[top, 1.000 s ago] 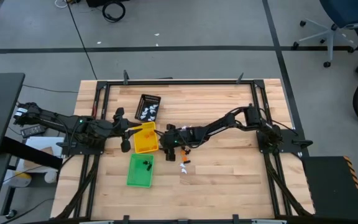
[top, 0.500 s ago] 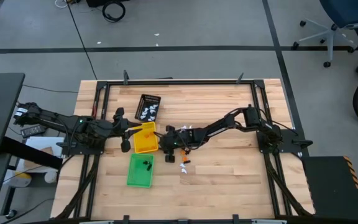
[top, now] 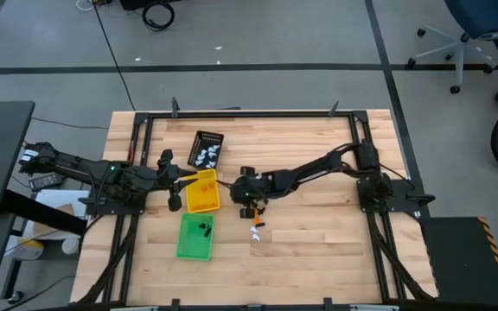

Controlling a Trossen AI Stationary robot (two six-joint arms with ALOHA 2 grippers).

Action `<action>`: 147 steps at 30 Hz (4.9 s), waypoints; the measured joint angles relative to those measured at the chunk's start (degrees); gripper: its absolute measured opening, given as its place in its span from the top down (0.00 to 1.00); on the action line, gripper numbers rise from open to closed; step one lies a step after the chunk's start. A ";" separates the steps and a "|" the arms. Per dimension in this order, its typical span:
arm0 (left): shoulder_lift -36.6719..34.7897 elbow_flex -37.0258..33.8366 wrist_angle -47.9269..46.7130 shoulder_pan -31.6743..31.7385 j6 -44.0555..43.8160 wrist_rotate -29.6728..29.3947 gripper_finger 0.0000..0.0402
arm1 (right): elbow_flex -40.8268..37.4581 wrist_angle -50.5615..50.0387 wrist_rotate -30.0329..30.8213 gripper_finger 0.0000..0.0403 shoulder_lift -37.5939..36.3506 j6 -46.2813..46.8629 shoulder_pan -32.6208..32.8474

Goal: Sort Halloween decoration
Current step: Put the white ghost plush toy into the black basket, then put the black skeleton toy into the green basket

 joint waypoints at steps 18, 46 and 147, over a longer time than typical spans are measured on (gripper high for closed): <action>0.01 0.00 0.70 0.00 -0.08 -0.01 0.83 | 0.35 28.83 -1.85 0.81 -0.10 -2.41 -8.10; 0.01 0.00 1.31 0.07 -0.40 -0.44 0.83 | 19.58 10.41 -6.12 0.69 7.64 1.53 -14.62; 0.01 -0.02 11.24 1.66 6.92 0.39 0.83 | -0.94 -32.97 -9.72 0.89 -9.53 4.21 -7.74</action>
